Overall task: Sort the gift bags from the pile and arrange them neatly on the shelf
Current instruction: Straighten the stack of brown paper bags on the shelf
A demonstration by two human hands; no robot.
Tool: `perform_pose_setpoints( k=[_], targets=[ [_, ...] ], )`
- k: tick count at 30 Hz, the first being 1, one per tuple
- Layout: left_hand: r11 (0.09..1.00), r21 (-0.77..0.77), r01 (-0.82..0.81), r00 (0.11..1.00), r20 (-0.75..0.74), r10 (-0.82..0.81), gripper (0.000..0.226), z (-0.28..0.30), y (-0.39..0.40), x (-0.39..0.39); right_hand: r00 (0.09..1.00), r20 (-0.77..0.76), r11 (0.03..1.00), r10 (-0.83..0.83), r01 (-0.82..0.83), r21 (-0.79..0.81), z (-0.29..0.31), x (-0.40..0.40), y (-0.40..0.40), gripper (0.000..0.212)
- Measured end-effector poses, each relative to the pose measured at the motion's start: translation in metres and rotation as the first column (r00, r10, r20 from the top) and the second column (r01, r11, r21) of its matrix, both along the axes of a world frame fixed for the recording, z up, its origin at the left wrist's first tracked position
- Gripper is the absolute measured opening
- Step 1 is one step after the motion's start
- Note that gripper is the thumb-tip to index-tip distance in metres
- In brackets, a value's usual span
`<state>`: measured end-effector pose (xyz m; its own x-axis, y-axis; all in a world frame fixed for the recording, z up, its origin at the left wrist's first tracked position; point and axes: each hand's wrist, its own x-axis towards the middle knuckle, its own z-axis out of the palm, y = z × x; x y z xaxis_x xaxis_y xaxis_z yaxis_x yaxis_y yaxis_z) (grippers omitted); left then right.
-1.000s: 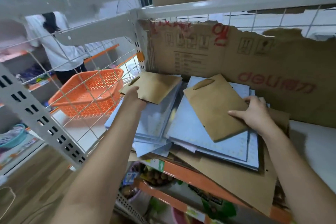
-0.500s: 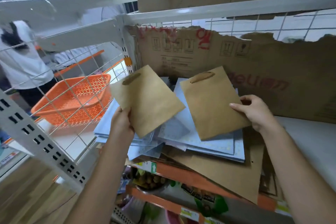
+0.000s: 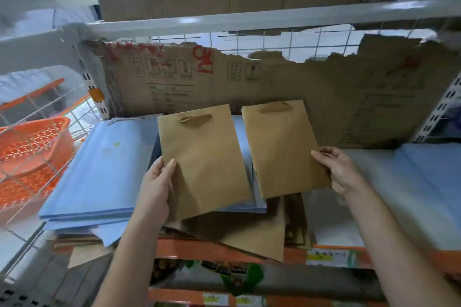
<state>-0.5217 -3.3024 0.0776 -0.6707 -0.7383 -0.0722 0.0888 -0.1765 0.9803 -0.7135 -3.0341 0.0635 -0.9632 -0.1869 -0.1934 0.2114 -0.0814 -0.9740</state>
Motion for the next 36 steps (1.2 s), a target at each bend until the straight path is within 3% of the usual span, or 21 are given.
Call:
perform_pose_setpoints(
  k=[6, 9, 14, 23, 30, 36],
  targets=[
    [0.998, -0.060, -0.033, 0.996, 0.079, 0.038, 0.017, -0.004, 0.031, -0.011, 0.985, -0.098, 0.973, -0.145, 0.159, 0.165, -0.018, 0.003, 0.008, 0.007],
    [0.995, -0.073, -0.071, 0.988, 0.130, 0.080, 0.014, -0.003, 0.037, -0.010, 0.975, -0.199, 0.932, -0.102, 0.163, 0.324, -0.025, 0.006, 0.002, 0.027],
    [0.986, -0.156, -0.065, 0.972, 0.213, 0.098, 0.009, -0.002, 0.040, -0.009, 0.972, -0.236, 0.907, -0.022, 0.118, 0.403, -0.025, 0.010, -0.012, 0.034],
    [0.991, -0.128, -0.038, 0.971, 0.231, 0.067, 0.006, 0.004, 0.041, -0.008, 0.970, -0.238, 0.941, -0.051, 0.126, 0.313, -0.011, 0.006, -0.009, 0.023],
    [0.996, -0.092, -0.002, 0.965, 0.262, 0.027, 0.016, 0.002, 0.033, -0.007, 0.980, -0.194, 0.965, 0.048, 0.005, 0.263, -0.001, -0.001, -0.003, 0.022],
    [0.996, -0.058, 0.064, 0.972, 0.230, -0.049, 0.012, -0.001, 0.023, -0.013, 0.991, -0.087, 0.984, 0.097, -0.082, 0.157, -0.004, -0.003, 0.014, 0.007]
  ],
)
